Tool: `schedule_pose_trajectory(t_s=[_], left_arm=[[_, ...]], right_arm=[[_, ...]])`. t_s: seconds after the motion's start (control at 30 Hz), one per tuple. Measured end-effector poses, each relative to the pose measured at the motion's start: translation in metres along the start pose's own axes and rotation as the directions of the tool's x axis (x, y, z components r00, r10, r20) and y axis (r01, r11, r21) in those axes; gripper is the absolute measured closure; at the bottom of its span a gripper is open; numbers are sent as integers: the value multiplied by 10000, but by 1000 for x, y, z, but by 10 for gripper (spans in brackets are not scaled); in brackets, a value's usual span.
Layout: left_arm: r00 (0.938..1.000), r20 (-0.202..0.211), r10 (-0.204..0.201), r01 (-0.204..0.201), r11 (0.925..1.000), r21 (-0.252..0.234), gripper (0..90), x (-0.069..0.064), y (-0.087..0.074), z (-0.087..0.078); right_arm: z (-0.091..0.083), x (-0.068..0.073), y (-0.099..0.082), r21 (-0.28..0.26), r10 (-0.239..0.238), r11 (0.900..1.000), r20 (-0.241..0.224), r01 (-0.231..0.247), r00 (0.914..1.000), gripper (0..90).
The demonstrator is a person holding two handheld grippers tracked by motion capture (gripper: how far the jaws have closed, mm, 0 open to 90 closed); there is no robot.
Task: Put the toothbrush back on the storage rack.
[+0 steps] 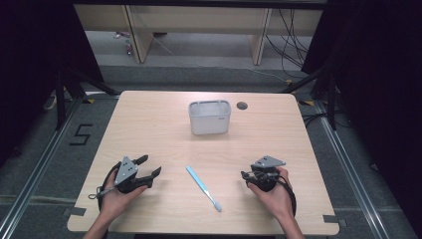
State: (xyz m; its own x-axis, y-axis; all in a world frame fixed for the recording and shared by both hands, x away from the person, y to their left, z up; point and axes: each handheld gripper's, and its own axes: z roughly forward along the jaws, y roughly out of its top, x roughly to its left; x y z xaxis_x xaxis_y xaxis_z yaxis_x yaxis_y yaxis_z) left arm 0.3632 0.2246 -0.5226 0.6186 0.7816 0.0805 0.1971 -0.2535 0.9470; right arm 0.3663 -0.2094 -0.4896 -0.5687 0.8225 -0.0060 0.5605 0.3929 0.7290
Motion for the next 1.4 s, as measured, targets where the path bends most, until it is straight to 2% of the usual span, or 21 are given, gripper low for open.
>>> schedule_pose_trajectory(t_s=[0.07,0.13,0.23,0.3,0.33,0.37,0.4,0.43,0.47,0.5,0.63,0.73,0.87,0.9,1.0,1.03,1.07,1.1,1.23,1.3,1.4], left_arm=[[10000,18,20,-20,10000,16,315,0,0,0],[10000,22,53,-53,10000,46,315,-1,0,1],[9999,110,69,-68,10000,-37,313,-1,0,2],[9999,134,47,-47,10000,10,311,-1,0,2],[9999,99,47,-48,9999,100,310,-1,0,2],[9999,95,50,-51,9999,135,310,-1,0,2],[9999,100,49,-50,9999,133,311,-1,0,2],[9999,107,44,-45,9998,173,310,-1,1,1],[9999,108,47,-48,9998,172,311,-1,1,1],[9999,105,43,-45,9999,133,310,-1,0,2],[9999,120,37,-39,9999,160,310,-1,0,2],[9999,107,93,-95,9998,199,309,-1,1,2],[9998,119,141,-144,9996,261,307,-2,1,2],[9998,126,136,-139,9996,259,307,-2,1,2],[9998,176,100,-103,9998,168,306,-2,0,3],[9998,178,102,-105,9998,172,306,-2,0,3],[9998,188,100,-103,9998,179,306,-2,0,3],[9998,195,96,-99,9998,180,306,-2,0,3],[9997,203,149,-154,9996,226,306,-2,1,3],[9997,178,180,-186,9993,337,306,-2,1,3],[9996,179,200,-207,9992,347,306,-2,1,3]], right_arm=[[-1,3,3,210,122,9997,-67,-120,9999,558],[-1,4,6,457,-104,9989,-118,109,9999,565],[-2,7,12,960,-6,9954,-262,31,9997,569],[-1,7,15,1225,-258,9920,-380,303,9989,573],[0,12,17,1567,222,9875,-534,-136,9983,576],[-1,12,20,1799,138,9837,-608,-27,9981,582],[1,11,21,1782,-202,9835,-647,314,9977,586],[0,14,22,2019,56,9794,-674,82,9977,588],[1,13,24,2126,-157,9767,-690,301,9975,590],[2,14,26,2243,-100,9742,-711,257,9974,593],[2,19,33,3073,28,9514,-816,225,9967,605],[4,23,37,3397,95,9400,-1159,306,9932,630],[7,32,43,3722,98,9273,-1309,400,9913,660],[8,35,45,3889,208,9207,-1338,332,9908,667],[12,42,51,4299,75,9012,-1431,553,9897,683],[14,43,52,4341,-103,8971,-1656,823,9861,687],[14,46,54,4523,-38,8887,-1566,751,9877,691],[17,47,56,4544,-262,8847,-1737,1038,9844,692],[22,58,63,5129,-183,8517,-1757,1075,9843,693],[26,61,66,5217,-414,8418,-1934,1385,9803,692],[32,69,70,5175,-687,8391,-2048,1676,9764,693]])
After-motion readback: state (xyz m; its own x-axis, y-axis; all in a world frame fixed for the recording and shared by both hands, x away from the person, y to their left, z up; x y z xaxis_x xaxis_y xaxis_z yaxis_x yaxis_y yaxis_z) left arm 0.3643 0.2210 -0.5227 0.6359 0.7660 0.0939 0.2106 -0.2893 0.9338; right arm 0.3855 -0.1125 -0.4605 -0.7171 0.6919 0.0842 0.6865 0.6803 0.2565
